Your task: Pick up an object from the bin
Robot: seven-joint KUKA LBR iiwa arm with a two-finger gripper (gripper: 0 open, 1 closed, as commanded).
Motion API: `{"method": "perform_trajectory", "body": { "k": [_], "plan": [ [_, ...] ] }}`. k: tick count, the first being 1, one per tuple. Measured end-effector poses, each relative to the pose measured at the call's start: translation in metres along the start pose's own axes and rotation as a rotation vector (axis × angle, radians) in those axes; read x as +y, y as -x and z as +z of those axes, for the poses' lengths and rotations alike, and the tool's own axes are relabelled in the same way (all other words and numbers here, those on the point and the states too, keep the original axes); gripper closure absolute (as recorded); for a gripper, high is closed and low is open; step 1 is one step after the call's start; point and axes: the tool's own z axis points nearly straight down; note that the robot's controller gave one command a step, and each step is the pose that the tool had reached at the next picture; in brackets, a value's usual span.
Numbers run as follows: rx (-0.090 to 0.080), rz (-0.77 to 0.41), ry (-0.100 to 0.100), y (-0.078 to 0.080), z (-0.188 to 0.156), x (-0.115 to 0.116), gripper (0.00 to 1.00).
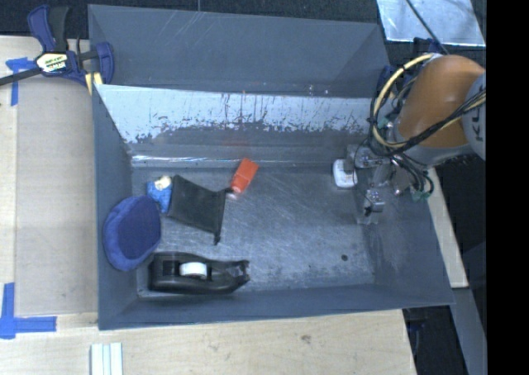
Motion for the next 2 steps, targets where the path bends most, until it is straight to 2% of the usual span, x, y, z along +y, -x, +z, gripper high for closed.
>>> {"method": "perform_trajectory", "body": {
  "k": [1,2],
  "plan": [
    [-0.004,-0.001,0.0,0.0016,-0.0018,0.0002,1.0],
    [0.0,-0.001,0.0,0.0002,-0.0001,0.0002,0.0]
  ]
}}
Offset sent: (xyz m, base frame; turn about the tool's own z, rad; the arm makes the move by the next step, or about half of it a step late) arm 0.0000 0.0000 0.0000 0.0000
